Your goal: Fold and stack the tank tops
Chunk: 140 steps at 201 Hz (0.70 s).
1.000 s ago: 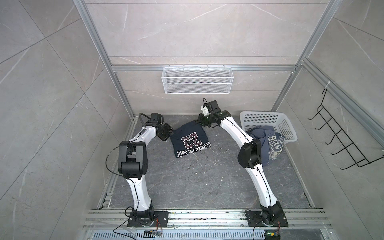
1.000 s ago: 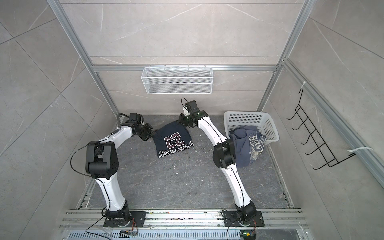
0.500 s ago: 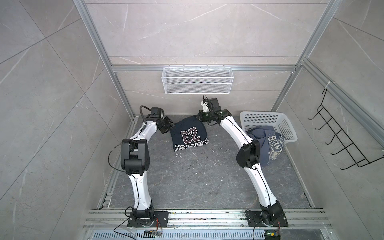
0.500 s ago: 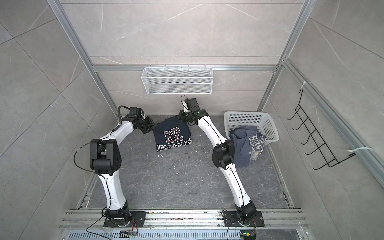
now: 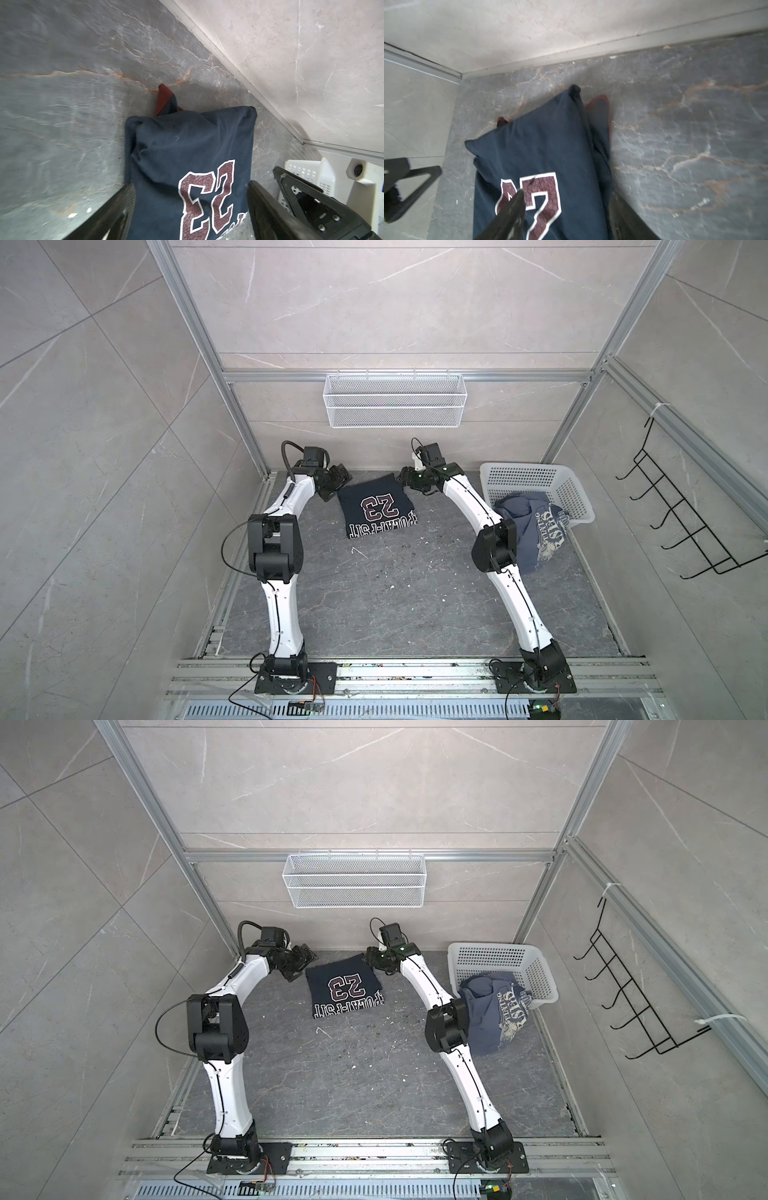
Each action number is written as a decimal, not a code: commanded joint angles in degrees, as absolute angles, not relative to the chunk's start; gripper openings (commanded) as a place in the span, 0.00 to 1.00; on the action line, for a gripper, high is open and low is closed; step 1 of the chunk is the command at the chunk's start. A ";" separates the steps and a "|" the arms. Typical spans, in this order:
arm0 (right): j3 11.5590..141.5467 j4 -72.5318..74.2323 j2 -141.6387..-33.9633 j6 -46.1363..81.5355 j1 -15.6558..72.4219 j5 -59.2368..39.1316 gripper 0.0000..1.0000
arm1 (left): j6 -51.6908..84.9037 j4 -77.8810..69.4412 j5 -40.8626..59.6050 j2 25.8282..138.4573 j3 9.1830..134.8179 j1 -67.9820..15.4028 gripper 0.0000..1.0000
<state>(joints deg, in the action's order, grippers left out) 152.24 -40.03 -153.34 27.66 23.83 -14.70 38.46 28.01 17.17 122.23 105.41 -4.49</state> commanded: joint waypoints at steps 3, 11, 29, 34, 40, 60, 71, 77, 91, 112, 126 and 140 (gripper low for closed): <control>149.90 -37.96 -150.90 25.66 24.31 -13.80 0.66 | 35.61 27.82 13.14 119.22 101.49 -4.48 0.86; 151.14 -38.82 -152.20 25.58 24.31 -13.80 0.66 | 35.36 27.69 12.61 119.76 101.08 -4.40 0.86; 153.84 -40.73 -154.94 25.42 24.27 -14.01 0.66 | 34.55 27.82 12.25 121.64 101.76 -4.42 0.90; 154.34 -41.13 -155.54 25.42 24.28 -13.98 0.66 | 34.38 27.99 12.58 122.58 102.39 -4.43 0.91; 154.80 -41.38 -156.18 25.42 24.31 -13.96 0.66 | 34.20 28.48 12.97 123.77 103.34 -4.44 0.91; 154.68 -41.69 -157.64 25.66 24.34 -14.51 0.67 | 33.89 28.26 15.65 126.98 105.19 -4.48 0.92; 154.22 -41.73 -158.04 25.66 24.51 -15.33 0.67 | 34.09 27.48 17.00 128.00 105.27 -4.56 0.91; 153.84 -41.69 -158.05 25.66 24.59 -15.71 0.67 | 34.06 27.22 17.48 128.42 105.23 -4.63 0.90; 152.70 -41.68 -157.95 25.32 24.89 -16.30 0.67 | 34.04 26.21 17.88 128.75 104.54 -4.93 0.89; 150.74 -41.87 -157.60 25.14 25.39 -17.30 0.67 | 34.69 24.83 19.82 129.19 103.53 -5.25 0.83; 149.41 -42.38 -157.31 24.98 26.04 -17.75 0.65 | 34.98 24.18 20.63 129.20 102.64 -5.68 0.78; 146.56 -43.04 -156.59 24.51 26.69 -17.75 0.63 | 35.06 23.53 21.01 128.79 101.31 -6.34 0.72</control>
